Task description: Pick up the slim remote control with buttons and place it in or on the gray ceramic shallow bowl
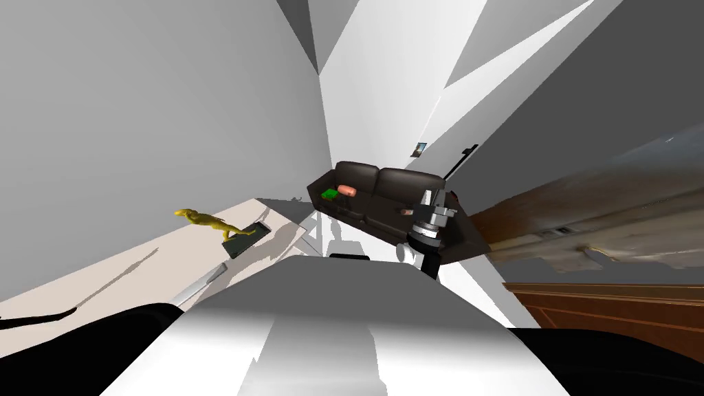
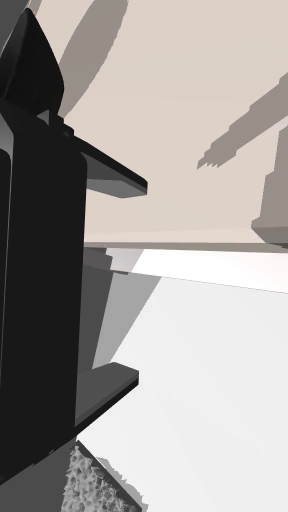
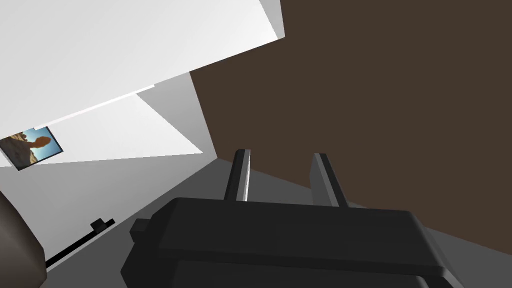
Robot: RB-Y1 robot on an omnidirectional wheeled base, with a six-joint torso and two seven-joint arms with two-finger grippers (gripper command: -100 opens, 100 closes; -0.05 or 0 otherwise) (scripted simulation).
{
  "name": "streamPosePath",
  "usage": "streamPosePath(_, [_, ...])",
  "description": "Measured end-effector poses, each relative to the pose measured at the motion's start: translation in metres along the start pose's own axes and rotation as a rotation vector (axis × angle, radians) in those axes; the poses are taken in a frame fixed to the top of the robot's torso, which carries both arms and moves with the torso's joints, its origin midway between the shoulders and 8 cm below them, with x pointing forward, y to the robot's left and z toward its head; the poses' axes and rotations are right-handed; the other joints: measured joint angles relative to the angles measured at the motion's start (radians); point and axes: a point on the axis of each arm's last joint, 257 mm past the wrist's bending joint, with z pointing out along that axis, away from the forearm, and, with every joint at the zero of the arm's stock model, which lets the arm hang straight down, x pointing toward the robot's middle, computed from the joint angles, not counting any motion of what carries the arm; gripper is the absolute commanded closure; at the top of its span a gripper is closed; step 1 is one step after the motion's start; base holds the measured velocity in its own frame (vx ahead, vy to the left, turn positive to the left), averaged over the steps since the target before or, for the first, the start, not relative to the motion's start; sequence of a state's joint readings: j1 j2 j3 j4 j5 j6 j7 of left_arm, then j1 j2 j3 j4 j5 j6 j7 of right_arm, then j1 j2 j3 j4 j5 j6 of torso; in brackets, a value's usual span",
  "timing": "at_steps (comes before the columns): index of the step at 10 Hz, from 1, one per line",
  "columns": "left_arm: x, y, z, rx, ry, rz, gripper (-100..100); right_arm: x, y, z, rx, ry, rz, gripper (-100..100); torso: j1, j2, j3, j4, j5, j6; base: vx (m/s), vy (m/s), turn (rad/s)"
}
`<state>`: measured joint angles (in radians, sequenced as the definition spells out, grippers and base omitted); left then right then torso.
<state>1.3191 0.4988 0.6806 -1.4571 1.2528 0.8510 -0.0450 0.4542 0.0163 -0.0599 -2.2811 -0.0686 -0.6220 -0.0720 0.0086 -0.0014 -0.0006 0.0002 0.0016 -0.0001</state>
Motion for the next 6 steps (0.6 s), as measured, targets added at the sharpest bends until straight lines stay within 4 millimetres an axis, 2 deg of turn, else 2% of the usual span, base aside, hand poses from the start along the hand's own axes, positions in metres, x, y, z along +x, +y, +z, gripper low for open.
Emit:
streamPosePath(2, [-0.011, 0.007, -0.007, -0.039, 0.001, -0.070, -100, 0.000, 0.000, 0.000, 0.000, 0.000, 0.000, 0, 0.001, 0.001, 0.000, 0.000, 0.000, -0.002, 0.007, 0.109, -0.244])
streamPosePath(3, [-0.015, 0.011, -0.011, -0.056, 0.004, -0.105, -100, 0.000, 0.000, 0.000, 0.000, 0.000, 0.000, 0, 0.001, 0.001, 0.000, 0.000, 0.000, -0.001, 0.000, 0.142, -0.435])
streamPosePath(6, [-0.018, 0.020, -0.022, -0.117, 0.033, -0.225, -100, 0.000, 0.000, 0.000, 0.000, 0.000, 0.000, 0, 0.008, 0.000, 0.000, 0.000, 0.002, -0.001, 0.014, 0.199, -0.406])
